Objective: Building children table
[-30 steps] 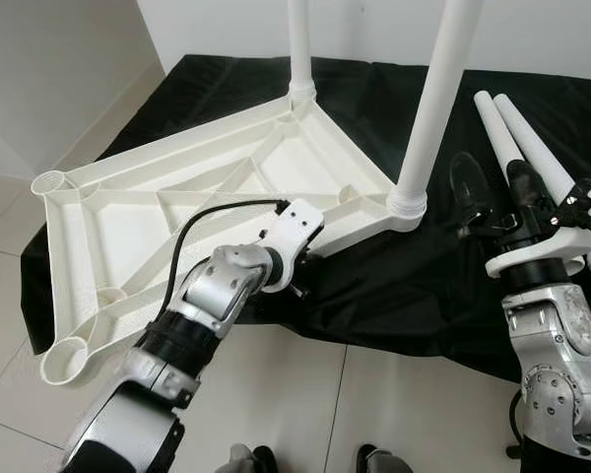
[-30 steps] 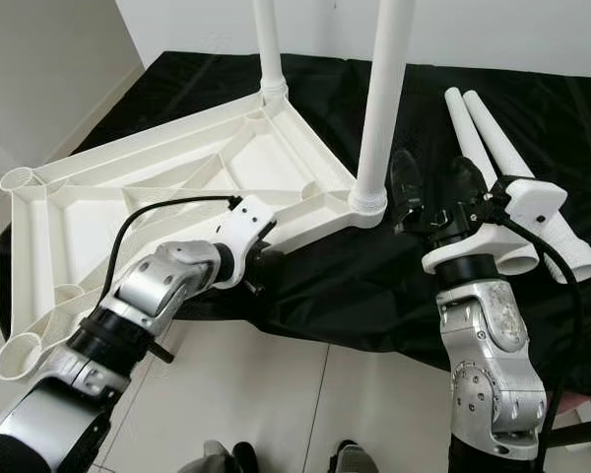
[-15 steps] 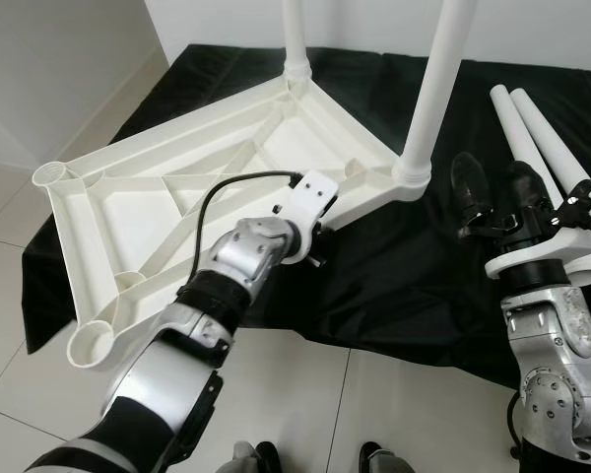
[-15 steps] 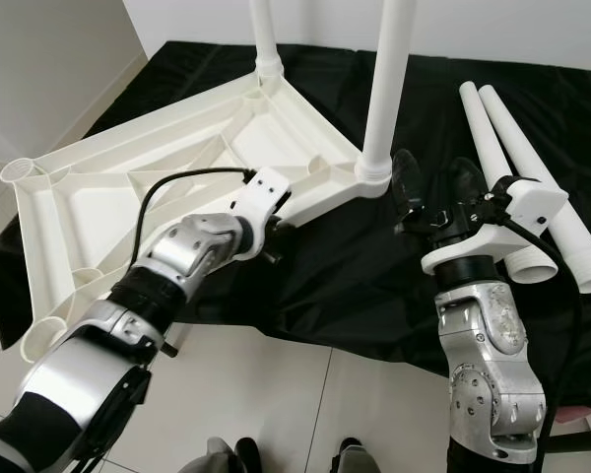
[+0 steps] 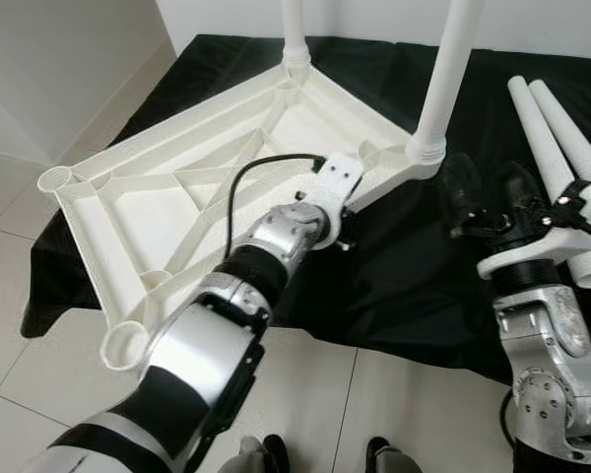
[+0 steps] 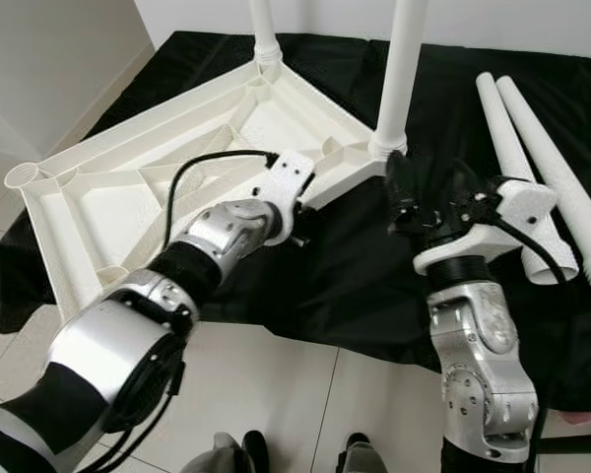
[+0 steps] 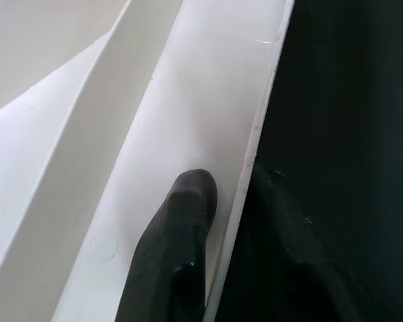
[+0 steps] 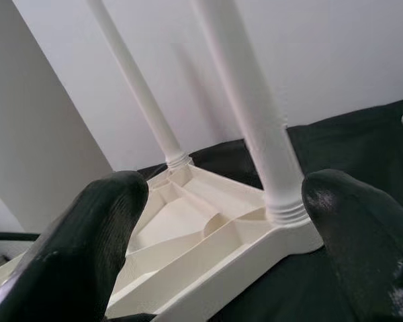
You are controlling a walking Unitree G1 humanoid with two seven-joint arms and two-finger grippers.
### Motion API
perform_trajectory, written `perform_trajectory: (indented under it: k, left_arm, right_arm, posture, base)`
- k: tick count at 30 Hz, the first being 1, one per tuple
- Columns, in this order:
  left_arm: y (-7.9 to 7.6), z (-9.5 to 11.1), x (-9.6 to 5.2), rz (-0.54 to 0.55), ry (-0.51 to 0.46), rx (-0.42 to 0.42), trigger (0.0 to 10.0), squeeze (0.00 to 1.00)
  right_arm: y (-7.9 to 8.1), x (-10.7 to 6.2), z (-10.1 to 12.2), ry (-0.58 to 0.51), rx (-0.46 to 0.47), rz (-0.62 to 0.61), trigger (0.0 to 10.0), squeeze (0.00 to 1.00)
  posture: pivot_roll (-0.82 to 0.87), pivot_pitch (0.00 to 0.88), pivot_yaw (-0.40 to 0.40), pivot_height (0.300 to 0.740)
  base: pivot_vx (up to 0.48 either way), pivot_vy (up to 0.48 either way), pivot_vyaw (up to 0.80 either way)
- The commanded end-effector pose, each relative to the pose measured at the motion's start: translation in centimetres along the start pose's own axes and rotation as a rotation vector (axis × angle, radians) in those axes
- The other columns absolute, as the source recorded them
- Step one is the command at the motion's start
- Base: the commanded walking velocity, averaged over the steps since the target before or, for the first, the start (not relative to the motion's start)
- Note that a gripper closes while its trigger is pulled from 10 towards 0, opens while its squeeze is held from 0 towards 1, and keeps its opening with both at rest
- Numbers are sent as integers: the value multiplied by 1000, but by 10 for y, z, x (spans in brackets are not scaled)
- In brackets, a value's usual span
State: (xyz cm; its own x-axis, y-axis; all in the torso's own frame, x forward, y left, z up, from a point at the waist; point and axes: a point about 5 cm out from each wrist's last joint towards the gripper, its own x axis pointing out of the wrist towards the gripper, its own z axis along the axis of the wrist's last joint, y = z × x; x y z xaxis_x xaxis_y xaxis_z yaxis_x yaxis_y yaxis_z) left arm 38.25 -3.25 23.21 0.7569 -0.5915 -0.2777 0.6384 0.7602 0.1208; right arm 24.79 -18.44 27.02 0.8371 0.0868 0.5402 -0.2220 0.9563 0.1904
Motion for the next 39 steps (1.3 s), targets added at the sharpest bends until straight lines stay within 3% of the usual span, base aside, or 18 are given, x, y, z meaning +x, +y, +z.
perform_trajectory:
  k: [1,2,3,7,9,10,15,17,21,22,23,24,26,31,35,38,39]
  left_arm:
    - [-8,23,-1,-36,-107,45,10000,0]
    - [-14,26,-2,-86,-125,51,10000,639]
    - [-20,31,-4,-148,-150,41,10000,1000]
    - [-28,40,-9,-259,-208,65,10000,1000]
    - [-29,48,-16,-319,-245,96,10000,945]
    - [-29,52,-21,-355,-274,116,10000,0]
    - [-14,66,-46,-405,-361,174,10000,0]
    - [4,69,-57,-357,-402,178,10000,0]
    - [19,69,-66,-293,-433,171,10000,0]
    - [45,62,-77,-196,-448,133,10000,0]
    - [58,58,-83,-145,-449,107,10000,0]
    - [58,58,-83,-145,-449,107,10000,0]
    - [79,49,-94,-63,-458,51,10000,0]
    - [96,34,-107,31,-468,-14,10000,0]
    - [99,13,-115,79,-438,-43,10000,0]
    - [100,8,-116,97,-440,-68,10000,0]
    - [103,-4,-117,147,-430,-123,10000,0]
  right_arm:
    - [4,-3,1,-6,-3,7,10000,0]
    - [4,-3,1,-6,-2,6,10000,0]
    - [4,-3,0,-5,-3,6,10000,0]
    - [3,-4,-1,-1,-2,5,10000,0]
    - [4,-2,-3,4,2,15,10000,0]
    - [4,-2,-4,6,3,21,10000,0]
    - [7,4,-10,13,22,46,10000,0]
    - [12,6,-14,21,26,71,10000,0]
    - [13,8,-18,29,24,82,10000,0]
    - [13,9,-24,53,9,83,10000,0]
    - [12,10,-29,73,-7,81,10000,0]
    - [12,10,-29,73,-7,81,10000,0]
    - [13,12,-36,109,-52,81,10000,0]
    - [16,17,-45,134,-77,80,10000,0]
    - [20,27,-49,137,-94,81,10000,0]
    - [22,30,-49,129,-93,85,10000,0]
    - [24,35,-50,112,-95,95,10000,0]
  posture:
    - [-168,233,180,740]
    - [-166,231,182,740]
    - [-165,229,181,740]
    - [-156,223,170,740]
    - [-152,219,166,740]
    - [-141,213,159,740]
    - [-114,195,139,740]
    - [-110,192,136,740]
    - [-106,178,129,740]
    - [-108,159,122,740]
    - [-108,159,122,740]
    - [-108,159,122,740]
    - [-114,143,122,740]
    - [-117,113,101,740]
    - [-124,78,83,740]
    - [-125,70,79,740]
    - [-129,40,76,740]
  base:
    - [0,0,0]
    - [0,0,0]
    - [0,0,0]
    - [0,0,0]
    - [0,0,0]
    - [0,0,0]
    - [0,0,0]
    - [0,0,0]
    - [0,0,0]
    - [0,0,0]
    - [0,0,0]
    - [0,0,0]
    - [0,0,0]
    - [0,0,0]
    - [0,0,0]
    - [0,0,0]
    - [0,0,0]
